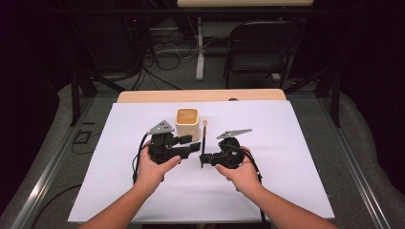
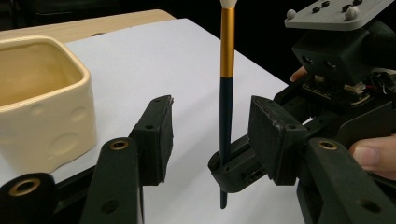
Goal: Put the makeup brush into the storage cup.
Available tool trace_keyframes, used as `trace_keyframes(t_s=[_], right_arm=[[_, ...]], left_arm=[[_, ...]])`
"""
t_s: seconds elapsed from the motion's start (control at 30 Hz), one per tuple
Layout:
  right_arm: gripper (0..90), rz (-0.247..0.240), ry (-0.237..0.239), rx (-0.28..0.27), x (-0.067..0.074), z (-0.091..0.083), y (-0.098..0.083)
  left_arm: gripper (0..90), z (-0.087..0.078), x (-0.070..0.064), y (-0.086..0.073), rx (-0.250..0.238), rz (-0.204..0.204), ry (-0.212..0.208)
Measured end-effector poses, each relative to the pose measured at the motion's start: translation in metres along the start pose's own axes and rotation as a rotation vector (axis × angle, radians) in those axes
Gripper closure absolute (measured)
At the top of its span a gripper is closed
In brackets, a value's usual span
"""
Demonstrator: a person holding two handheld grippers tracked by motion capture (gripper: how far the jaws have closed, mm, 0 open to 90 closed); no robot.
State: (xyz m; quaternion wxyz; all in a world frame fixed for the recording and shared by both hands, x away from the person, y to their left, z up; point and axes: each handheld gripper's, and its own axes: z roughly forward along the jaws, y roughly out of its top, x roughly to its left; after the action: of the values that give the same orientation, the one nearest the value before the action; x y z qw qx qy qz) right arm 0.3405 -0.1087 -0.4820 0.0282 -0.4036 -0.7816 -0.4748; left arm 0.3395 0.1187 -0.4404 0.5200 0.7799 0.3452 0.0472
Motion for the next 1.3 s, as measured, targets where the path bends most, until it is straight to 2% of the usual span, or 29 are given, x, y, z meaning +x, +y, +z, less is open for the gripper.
trace_keyframes(t_s=[0.73, 1.03, 1.3], right_arm=[[84.8, -0.157, -0.066, 0.057, 0.008, 0.004, -0.004], [84.8, -0.196, -0.080, 0.070, 0.011, 0.007, -0.006], [84.8, -0.205, -0.076, 0.081, 0.014, 0.009, -0.007]], left_arm=[[54.5, 0.000, -0.004, 0.003, -0.005, 0.012, -0.017], [60.0, 0.001, -0.006, 0.005, -0.007, 0.001, -0.022], [64.7, 0.001, -0.006, 0.006, -0.011, -0.010, -0.011]])
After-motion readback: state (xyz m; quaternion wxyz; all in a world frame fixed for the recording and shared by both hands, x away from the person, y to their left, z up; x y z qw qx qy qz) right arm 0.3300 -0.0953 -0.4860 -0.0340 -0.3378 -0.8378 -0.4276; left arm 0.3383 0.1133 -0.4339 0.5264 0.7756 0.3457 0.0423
